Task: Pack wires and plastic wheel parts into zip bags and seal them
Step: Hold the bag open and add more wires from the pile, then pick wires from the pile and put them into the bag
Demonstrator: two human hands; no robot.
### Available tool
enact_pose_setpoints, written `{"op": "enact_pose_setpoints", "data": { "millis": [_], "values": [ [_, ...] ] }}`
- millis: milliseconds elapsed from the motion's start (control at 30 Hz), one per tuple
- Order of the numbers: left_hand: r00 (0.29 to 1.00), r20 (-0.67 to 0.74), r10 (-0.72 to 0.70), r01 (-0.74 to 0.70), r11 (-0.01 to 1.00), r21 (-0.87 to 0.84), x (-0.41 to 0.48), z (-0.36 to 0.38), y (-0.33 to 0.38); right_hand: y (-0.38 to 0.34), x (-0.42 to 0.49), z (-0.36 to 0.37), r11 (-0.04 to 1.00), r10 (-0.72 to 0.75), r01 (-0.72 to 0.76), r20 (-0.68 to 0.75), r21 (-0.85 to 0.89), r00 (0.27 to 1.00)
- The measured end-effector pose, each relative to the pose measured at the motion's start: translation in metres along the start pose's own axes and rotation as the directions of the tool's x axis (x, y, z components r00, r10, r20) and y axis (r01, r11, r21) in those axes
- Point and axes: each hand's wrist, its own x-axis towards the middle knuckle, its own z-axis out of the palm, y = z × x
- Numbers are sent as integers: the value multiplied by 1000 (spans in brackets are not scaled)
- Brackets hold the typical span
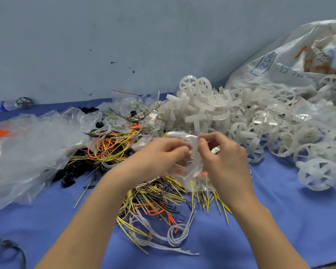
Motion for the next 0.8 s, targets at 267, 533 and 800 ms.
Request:
{"op": "enact_pose_setpoints", "data": {
  "millis": [267,533,800],
  "values": [
    [970,-201,139,-120,987,108,-53,-44,-43,-2,10,-9,989,133,-126,-109,73,985],
    [927,26,373,-182,389,903,-43,-26,-92,-3,11,-2,992,123,-119,-109,48,986],
    [871,52,489,-266,380,886,-48,-28,-86,-1,13,0,996,89,-87,-117,30,989]
  ]
}}
